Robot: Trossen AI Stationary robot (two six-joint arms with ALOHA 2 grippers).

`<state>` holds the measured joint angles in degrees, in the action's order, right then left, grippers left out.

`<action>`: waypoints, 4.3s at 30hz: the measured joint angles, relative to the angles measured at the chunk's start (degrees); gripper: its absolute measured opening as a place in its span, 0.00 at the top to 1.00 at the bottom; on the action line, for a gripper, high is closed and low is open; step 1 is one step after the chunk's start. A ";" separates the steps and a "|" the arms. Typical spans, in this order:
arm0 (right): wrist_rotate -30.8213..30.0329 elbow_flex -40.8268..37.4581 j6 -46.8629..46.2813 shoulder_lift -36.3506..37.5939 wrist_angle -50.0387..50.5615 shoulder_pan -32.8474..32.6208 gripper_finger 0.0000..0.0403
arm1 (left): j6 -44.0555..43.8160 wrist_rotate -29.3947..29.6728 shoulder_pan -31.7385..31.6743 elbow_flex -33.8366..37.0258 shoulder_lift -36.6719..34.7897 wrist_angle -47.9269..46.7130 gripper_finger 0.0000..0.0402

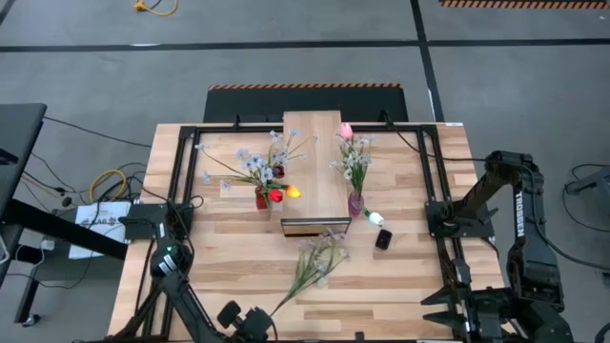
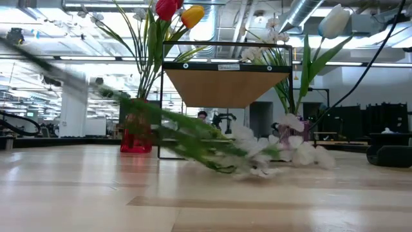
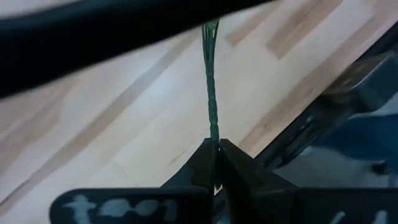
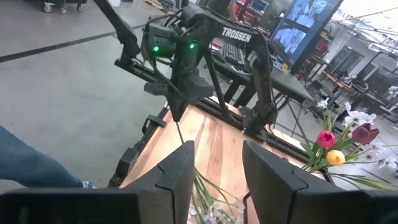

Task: Pick and place flowers into a vace then onto a shelf
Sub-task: Put the white flowers into the purple flower vase

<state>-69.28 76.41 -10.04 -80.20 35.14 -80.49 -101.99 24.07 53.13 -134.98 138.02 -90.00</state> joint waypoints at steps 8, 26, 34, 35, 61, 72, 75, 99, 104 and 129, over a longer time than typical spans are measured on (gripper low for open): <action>0.00 -0.01 0.08 0.00 0.00 0.00 0.68 | 0.40 12.74 1.44 -0.02 -4.20 -0.02 1.00; -9.69 -0.01 1.13 3.04 -2.31 0.00 0.68 | 15.48 52.95 5.39 -0.02 -8.42 1.60 1.00; -12.22 -0.01 1.61 3.13 -4.43 0.71 0.68 | 24.53 66.02 2.98 -0.02 -8.42 1.42 1.00; -12.06 -0.01 1.57 3.13 -4.48 1.23 0.68 | 25.51 66.02 2.33 -0.02 -8.42 1.42 1.00; 16.27 -0.01 22.53 3.39 -31.00 20.79 0.68 | 30.02 65.98 -10.19 0.00 -12.99 0.34 1.00; 16.92 -0.01 20.30 3.39 -29.65 19.97 0.68 | 35.07 65.97 -8.97 2.81 -12.35 3.12 1.00; 16.87 -0.01 16.81 3.39 -26.13 19.76 0.68 | 41.40 63.36 -7.34 2.91 -12.33 6.79 1.00; 18.88 -0.01 10.49 3.37 -28.41 10.02 0.68 | 101.24 27.82 -15.89 2.32 -14.09 57.45 1.00; 19.93 -0.01 11.26 3.34 -30.05 7.32 0.68 | 103.04 27.38 -19.95 2.33 -16.15 55.76 1.00; 12.04 -0.01 24.39 3.33 -35.89 -1.52 0.68 | 104.77 2.04 -28.56 21.62 -23.90 70.23 1.00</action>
<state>-57.24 76.40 14.35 -76.88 -0.75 -82.01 2.78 26.11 24.57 -113.36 114.12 -19.77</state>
